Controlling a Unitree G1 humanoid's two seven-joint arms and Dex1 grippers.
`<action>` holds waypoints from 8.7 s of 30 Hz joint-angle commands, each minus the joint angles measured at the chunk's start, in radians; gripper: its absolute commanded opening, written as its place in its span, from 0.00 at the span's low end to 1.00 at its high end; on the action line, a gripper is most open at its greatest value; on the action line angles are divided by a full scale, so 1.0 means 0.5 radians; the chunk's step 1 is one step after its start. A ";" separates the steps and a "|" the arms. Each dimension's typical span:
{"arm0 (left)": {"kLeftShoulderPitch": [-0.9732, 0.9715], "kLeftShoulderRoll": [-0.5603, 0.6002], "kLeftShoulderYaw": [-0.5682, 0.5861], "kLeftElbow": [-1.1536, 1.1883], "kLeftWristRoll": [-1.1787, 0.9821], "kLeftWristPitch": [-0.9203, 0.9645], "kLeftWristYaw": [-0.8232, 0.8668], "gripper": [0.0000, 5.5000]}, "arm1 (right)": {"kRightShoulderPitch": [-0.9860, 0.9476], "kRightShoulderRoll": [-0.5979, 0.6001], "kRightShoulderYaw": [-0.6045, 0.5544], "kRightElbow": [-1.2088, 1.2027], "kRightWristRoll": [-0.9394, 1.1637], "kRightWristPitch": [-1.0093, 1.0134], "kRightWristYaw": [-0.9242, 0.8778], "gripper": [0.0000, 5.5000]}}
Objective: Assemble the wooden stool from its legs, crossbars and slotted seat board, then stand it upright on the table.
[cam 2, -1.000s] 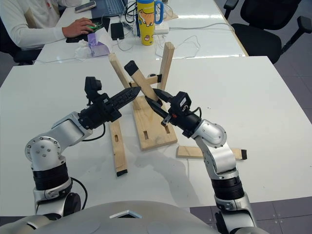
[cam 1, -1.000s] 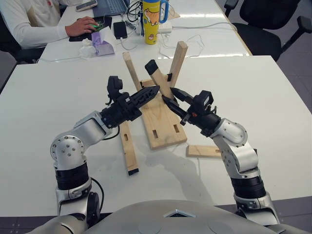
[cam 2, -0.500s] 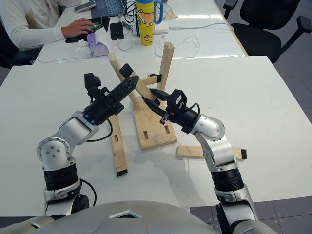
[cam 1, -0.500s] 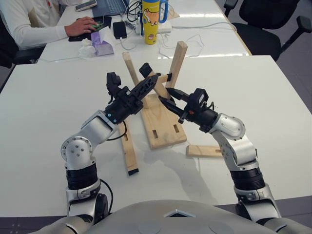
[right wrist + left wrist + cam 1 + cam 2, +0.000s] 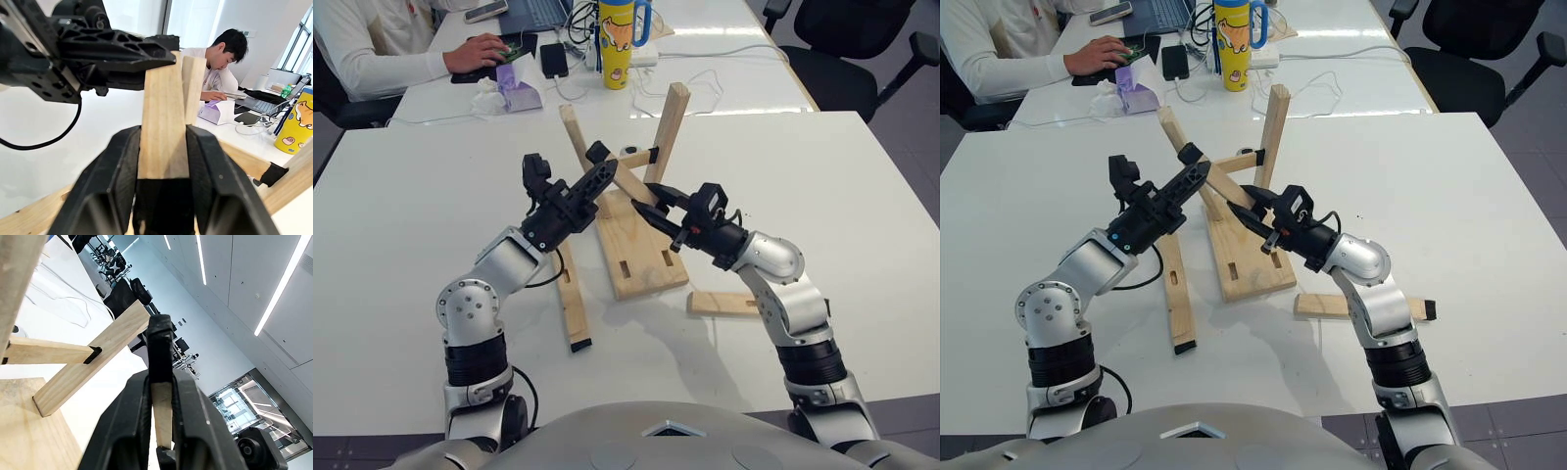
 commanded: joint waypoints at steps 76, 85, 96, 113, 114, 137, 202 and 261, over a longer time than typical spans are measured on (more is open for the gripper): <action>-0.302 0.067 0.059 1.382 1.854 -1.807 -0.201 0.07 | -0.121 0.168 -0.501 0.432 -0.005 0.167 -0.699 0.00; 0.033 0.058 -0.137 0.201 1.369 -0.821 -0.155 0.07 | -0.252 -0.196 -0.217 -0.199 0.849 1.061 0.214 0.00; 0.130 -0.029 -0.340 -0.191 1.237 -0.432 -0.111 0.07 | -0.318 -0.076 0.117 -0.134 0.753 1.368 0.013 0.00; 0.102 0.007 -0.495 -0.271 1.368 -0.413 -0.175 0.07 | -0.488 0.205 -0.076 0.239 0.565 1.410 -0.493 0.00; 0.110 0.020 -0.489 -0.274 1.384 -0.423 -0.182 0.07 | -0.498 0.206 -0.090 0.266 0.542 1.397 -0.502 0.00; 0.607 0.417 0.318 -0.365 1.117 -0.346 -0.292 0.07 | -0.257 0.127 -0.402 0.110 0.512 1.316 -0.565 0.00; 0.547 0.404 -0.007 -0.068 1.682 -0.149 0.209 0.07 | -0.208 0.144 -0.325 0.166 0.334 1.162 -0.573 0.00; -0.222 0.689 0.165 -0.079 2.096 -0.564 -0.229 0.23 | -0.235 0.160 -0.307 0.212 0.314 1.113 -0.557 0.00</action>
